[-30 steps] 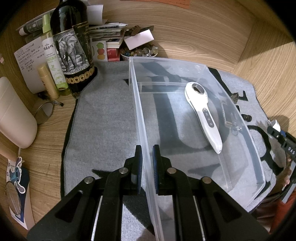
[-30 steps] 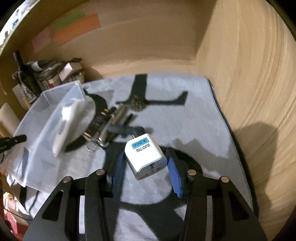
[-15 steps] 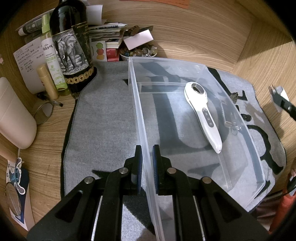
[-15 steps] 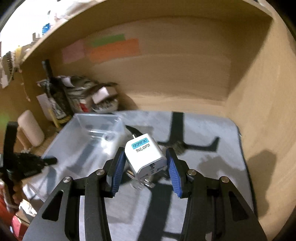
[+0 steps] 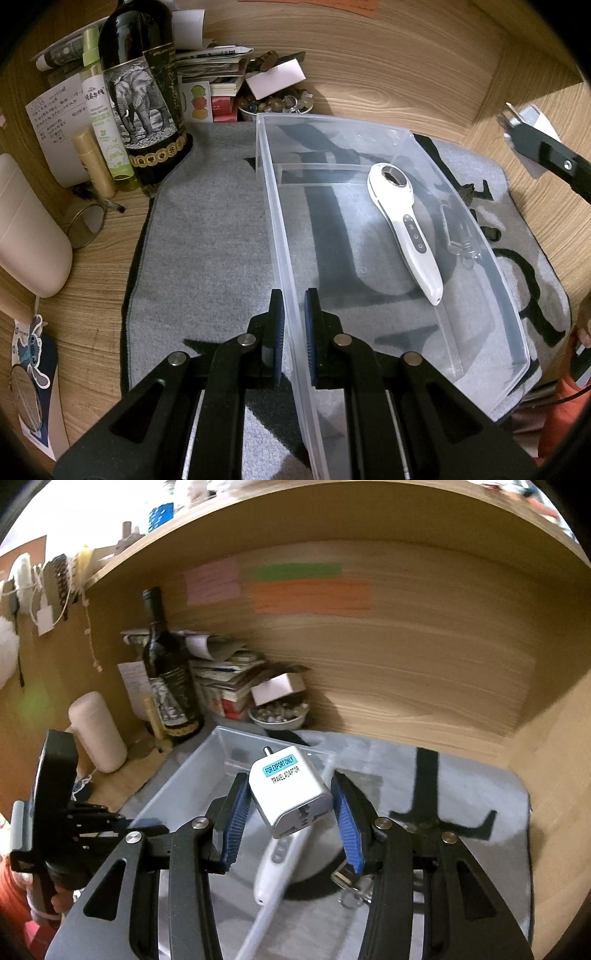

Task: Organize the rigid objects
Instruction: 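Carry the white travel adapter with the right tool and release it into the box, then move the right tool to the black microphone and grasp it, then carry the black microphone with the right tool and drop it into the box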

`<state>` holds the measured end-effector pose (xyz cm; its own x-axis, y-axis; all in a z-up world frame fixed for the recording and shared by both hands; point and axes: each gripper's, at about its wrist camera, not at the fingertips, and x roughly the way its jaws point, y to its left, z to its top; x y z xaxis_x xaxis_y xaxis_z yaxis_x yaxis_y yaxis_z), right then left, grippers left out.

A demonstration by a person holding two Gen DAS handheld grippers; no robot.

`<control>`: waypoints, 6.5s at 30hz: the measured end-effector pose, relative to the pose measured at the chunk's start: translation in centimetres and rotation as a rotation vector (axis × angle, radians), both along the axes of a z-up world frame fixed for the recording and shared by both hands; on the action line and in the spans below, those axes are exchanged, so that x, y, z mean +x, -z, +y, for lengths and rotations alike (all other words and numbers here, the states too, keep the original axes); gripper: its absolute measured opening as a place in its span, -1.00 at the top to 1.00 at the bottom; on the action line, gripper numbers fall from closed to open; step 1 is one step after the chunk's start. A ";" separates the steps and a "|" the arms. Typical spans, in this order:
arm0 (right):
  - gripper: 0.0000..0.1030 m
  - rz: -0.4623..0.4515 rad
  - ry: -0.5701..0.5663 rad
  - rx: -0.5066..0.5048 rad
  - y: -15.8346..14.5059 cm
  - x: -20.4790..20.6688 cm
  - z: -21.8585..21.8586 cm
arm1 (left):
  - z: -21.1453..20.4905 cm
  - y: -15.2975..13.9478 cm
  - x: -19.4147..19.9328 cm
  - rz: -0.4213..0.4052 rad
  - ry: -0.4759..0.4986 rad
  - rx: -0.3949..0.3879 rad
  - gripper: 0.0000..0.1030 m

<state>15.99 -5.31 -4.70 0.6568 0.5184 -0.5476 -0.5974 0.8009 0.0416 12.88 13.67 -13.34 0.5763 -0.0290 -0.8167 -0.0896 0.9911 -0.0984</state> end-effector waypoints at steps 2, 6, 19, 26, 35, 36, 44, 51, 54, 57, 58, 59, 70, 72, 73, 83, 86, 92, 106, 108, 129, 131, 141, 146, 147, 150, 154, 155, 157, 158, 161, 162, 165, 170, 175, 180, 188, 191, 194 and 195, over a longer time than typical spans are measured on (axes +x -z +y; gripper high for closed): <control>0.19 0.006 -0.017 -0.016 0.2 0.1 0.9 | 0.0 0.0 0.0 0.000 0.000 0.000 0.80; 0.19 0.020 -0.048 -0.064 0.9 0.5 2.7 | 0.0 0.0 0.0 0.000 -0.002 0.000 0.80; 0.19 0.126 -0.130 -0.229 5.0 2.1 6.7 | -0.4 0.0 0.1 -0.002 0.000 0.001 0.80; 0.19 0.186 -0.185 -0.309 6.8 2.0 8.1 | -0.5 0.0 0.1 -0.002 0.000 0.002 0.80; 0.19 0.208 -0.197 -0.372 8.0 1.5 8.8 | -0.5 -0.1 0.1 -0.003 -0.001 0.000 0.80; 0.19 0.211 -0.195 -0.367 7.9 1.5 8.7 | -0.4 -0.1 0.1 -0.002 0.000 0.001 0.80; -0.06 0.161 -0.198 -0.352 6.9 0.8 8.4 | -0.4 0.0 0.1 -0.003 0.000 0.001 0.80; -0.36 0.086 -0.193 -0.305 4.8 -0.6 7.5 | -0.4 0.0 0.1 -0.003 0.000 -0.001 0.80; -0.36 0.049 -0.171 -0.274 3.5 -1.1 6.6 | -0.4 0.0 0.1 -0.003 0.001 0.000 0.80; -0.51 0.024 -0.152 -0.241 2.1 -1.2 5.5 | -0.4 0.0 0.1 -0.002 0.001 -0.001 0.80; -0.54 0.015 -0.146 -0.230 1.7 -1.2 5.0 | -0.4 0.0 0.1 -0.003 0.001 0.000 0.80; -0.54 0.006 -0.137 -0.223 1.2 -1.3 4.6 | -0.4 0.0 0.1 -0.003 0.002 0.000 0.80; -0.56 -0.015 0.042 -0.181 -0.8 0.2 -2.1 | -0.4 0.0 0.1 -0.003 0.002 0.000 0.80; -0.56 0.004 0.078 -0.182 -0.5 0.8 -3.4 | -0.4 0.0 0.1 -0.003 0.002 -0.001 0.80; -0.56 0.017 0.098 -0.182 -0.2 1.2 -4.0 | -0.4 0.0 0.1 -0.003 0.002 -0.002 0.80; -0.56 0.184 0.229 -0.216 5.0 4.4 -8.6 | -0.4 0.0 0.1 -0.003 0.002 -0.001 0.80; -0.56 0.245 0.246 -0.212 6.7 5.1 -9.4 | -0.4 0.0 0.1 -0.003 0.002 -0.001 0.80; -0.56 0.270 0.247 -0.217 8.1 5.7 -9.2 | -0.3 0.0 0.1 -0.002 0.002 0.000 0.80; -0.12 0.339 0.260 -0.174 10.3 7.3 -10.0 | -0.3 0.0 0.1 -0.003 0.003 -0.001 0.80; -0.12 0.311 0.259 -0.173 9.8 6.8 -10.0 | -0.3 0.0 0.1 -0.003 0.003 -0.001 0.80; -0.12 0.068 0.177 -0.084 1.4 3.0 -7.0 | -0.2 0.0 0.1 -0.003 0.004 0.000 0.80; -0.12 0.048 0.157 -0.070 0.6 2.6 -6.4 | -0.2 0.0 0.1 -0.003 0.004 -0.001 0.80; -0.12 -0.016 0.061 -0.041 -1.5 1.1 -3.1 | -0.3 0.1 -0.1 -0.002 0.005 -0.002 0.80; -0.12 -0.024 0.007 -0.042 -1.6 0.7 -1.2 | -0.1 0.1 0.1 -0.003 0.004 -0.004 0.80; -0.12 -0.022 -0.006 -0.045 -1.5 0.6 -0.8 | -0.1 0.1 0.1 -0.002 0.004 -0.004 0.80; -0.12 -0.014 -0.035 -0.055 -1.1 0.5 0.3 | -0.1 0.1 0.0 -0.002 0.004 -0.004 0.80; -0.12 0.009 -0.074 -0.081 -0.1 0.2 1.7 | -0.1 0.0 0.0 -0.002 0.004 -0.004 0.80; -0.12 0.017 -0.083 -0.088 0.2 0.2 2.0 | -0.1 0.0 0.1 -0.002 0.004 -0.005 0.80; -0.12 0.037 -0.099 -0.108 1.0 0.0 2.7 | 0.0 0.1 0.0 -0.003 0.005 -0.006 0.80; -0.12 0.045 -0.107 -0.118 1.3 0.0 2.9 | 0.0 0.1 0.0 -0.003 0.005 -0.006 0.80; -0.12 0.070 -0.133 -0.156 2.6 -0.2 3.9 | 0.0 0.1 0.1 -0.003 0.004 -0.007 0.80; -0.12 0.079 -0.143 -0.167 3.0 -0.2 4.2 | 0.0 0.1 0.0 -0.003 0.004 -0.007 0.80; -0.12 0.108 -0.163 -0.197 4.3 -0.3 5.0 | 0.0 0.1 0.1 -0.003 0.004 -0.007 0.80; -0.12 0.157 -0.196 -0.245 6.2 -0.4 5.9 | 0.0 0.1 0.1 -0.002 0.004 -0.007 0.80; -0.13 0.179 -0.216 -0.278 6.9 -0.7 6.3 | 0.0 0.1 0.1 -0.002 0.004 -0.007 0.80; -0.33 0.166 -0.213 -0.277 6.6 -1.1 6.3 | 0.0 0.1 0.1 -0.002 0.003 -0.007 0.80; -0.34 0.125 -0.194 -0.259 5.0 -1.3 5.8 | 0.0 0.1 0.1 -0.003 0.004 -0.008 0.80; -0.34 0.104 -0.178 -0.240 4.1 -1.3 5.2 | 0.0 0.1 0.1 -0.003 0.004 -0.007 0.80; -0.34 0.069 -0.146 -0.219 2.8 -1.2 4.2 | 0.0 0.1 0.1 -0.002 0.004 -0.007 0.80; -0.34 0.059 -0.132 -0.209 2.3 -1.0 3.8 | 0.0 0.1 0.1 -0.003 0.003 -0.007 0.80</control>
<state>14.95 -1.54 -7.01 0.5548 0.4689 -0.6873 -0.6989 0.7108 -0.0792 13.00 13.67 -13.41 0.5783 -0.0369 -0.8150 -0.0861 0.9906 -0.1059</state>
